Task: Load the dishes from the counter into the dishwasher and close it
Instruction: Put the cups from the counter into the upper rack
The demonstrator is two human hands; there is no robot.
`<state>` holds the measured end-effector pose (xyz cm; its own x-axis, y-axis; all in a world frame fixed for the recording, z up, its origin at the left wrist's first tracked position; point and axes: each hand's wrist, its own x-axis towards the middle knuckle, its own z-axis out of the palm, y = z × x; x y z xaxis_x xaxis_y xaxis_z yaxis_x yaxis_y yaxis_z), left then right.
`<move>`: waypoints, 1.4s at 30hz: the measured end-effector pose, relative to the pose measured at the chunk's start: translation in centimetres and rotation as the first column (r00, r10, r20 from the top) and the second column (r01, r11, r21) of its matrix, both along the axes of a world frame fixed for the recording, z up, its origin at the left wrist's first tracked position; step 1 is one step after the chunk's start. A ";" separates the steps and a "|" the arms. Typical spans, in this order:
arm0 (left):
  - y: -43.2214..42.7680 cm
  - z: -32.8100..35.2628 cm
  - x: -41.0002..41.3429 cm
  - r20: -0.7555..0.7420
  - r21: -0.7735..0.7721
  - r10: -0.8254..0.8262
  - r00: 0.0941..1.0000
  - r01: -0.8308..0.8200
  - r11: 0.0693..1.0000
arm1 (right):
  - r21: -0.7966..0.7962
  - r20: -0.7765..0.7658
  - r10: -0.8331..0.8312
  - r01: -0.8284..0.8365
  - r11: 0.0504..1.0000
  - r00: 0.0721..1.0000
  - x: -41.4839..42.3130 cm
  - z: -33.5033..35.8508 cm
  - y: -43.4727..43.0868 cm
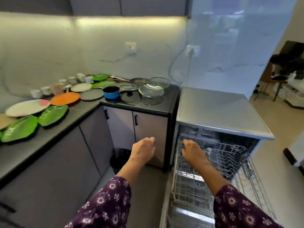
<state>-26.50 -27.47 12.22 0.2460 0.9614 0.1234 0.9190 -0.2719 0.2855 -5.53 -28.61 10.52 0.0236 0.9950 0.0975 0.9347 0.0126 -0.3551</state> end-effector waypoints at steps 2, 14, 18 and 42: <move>0.6 2.5 -2.9 0.005 0.026 0.053 0.999 -0.053 0.998 | 0.020 -0.008 0.041 -0.040 0.999 0.999 -2.4 2.2 1.1; 9.9 9.0 -17.9 0.091 0.096 0.331 0.939 -0.339 0.936 | 0.126 0.021 0.259 -0.260 0.957 0.966 -15.1 10.2 14.3; 14.3 9.6 -22.4 0.103 0.090 0.392 0.914 -0.401 0.912 | 0.149 0.015 0.328 -0.327 0.933 0.944 -19.2 11.2 20.4; 41.7 3.3 -51.5 0.105 -0.032 0.601 0.792 -0.601 0.798 | -0.009 -0.051 0.523 -0.524 0.852 0.851 -48.2 8.7 53.3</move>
